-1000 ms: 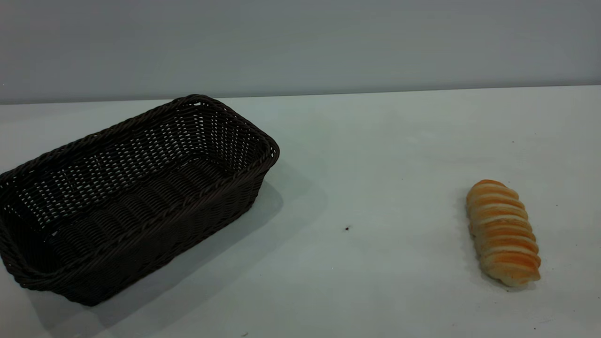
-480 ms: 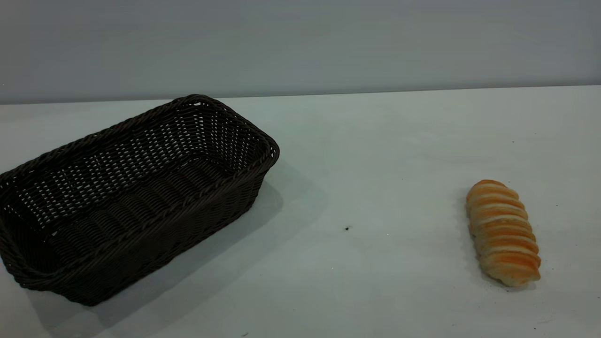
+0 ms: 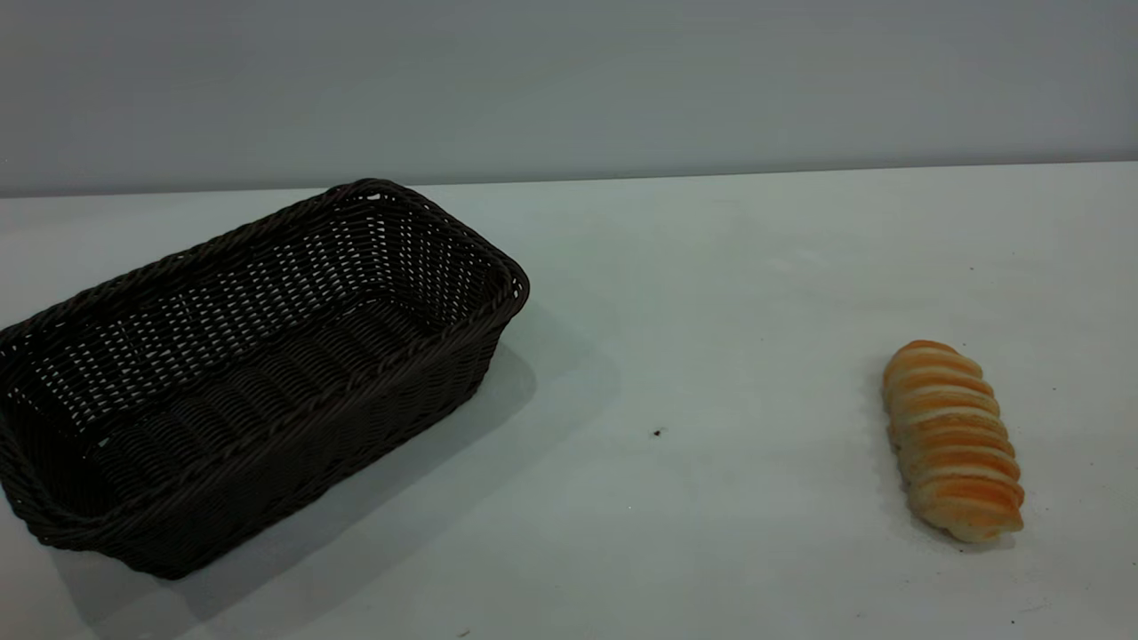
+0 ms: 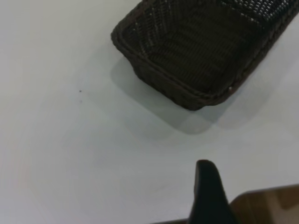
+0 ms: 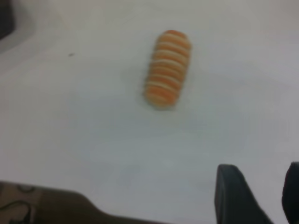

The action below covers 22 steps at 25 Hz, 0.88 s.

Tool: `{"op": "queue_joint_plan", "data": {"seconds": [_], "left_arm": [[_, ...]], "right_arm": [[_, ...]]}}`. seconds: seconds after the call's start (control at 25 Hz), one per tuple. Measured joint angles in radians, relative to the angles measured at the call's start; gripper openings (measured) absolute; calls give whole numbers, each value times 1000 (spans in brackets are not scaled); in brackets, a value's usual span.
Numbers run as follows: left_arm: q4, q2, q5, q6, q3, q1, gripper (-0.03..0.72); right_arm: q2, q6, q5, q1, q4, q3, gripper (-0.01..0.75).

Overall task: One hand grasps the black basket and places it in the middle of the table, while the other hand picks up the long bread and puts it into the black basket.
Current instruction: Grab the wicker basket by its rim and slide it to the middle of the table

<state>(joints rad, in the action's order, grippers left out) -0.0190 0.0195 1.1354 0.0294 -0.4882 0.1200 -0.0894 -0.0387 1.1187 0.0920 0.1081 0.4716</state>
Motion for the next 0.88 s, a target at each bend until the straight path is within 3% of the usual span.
{"op": "queue_joint_plan", "data": {"seconds": [0.2,0.4,0.56,0.88], "left_arm": [[-87,-99,1,143,0,0,526],[-174,-332,-14,329,-12,0,526],[-209,-531,-123,483,-25,0,526],[-234,-957,-230,537,-109,0,525]], "right_arm": [[-47,0,-51,100,-14,19,239],[-198,0,-208,118,-80,28,248],[-329,-2,-299,118,-97,28,308],[-445,-3,-403,118,-95,28,434]]}}
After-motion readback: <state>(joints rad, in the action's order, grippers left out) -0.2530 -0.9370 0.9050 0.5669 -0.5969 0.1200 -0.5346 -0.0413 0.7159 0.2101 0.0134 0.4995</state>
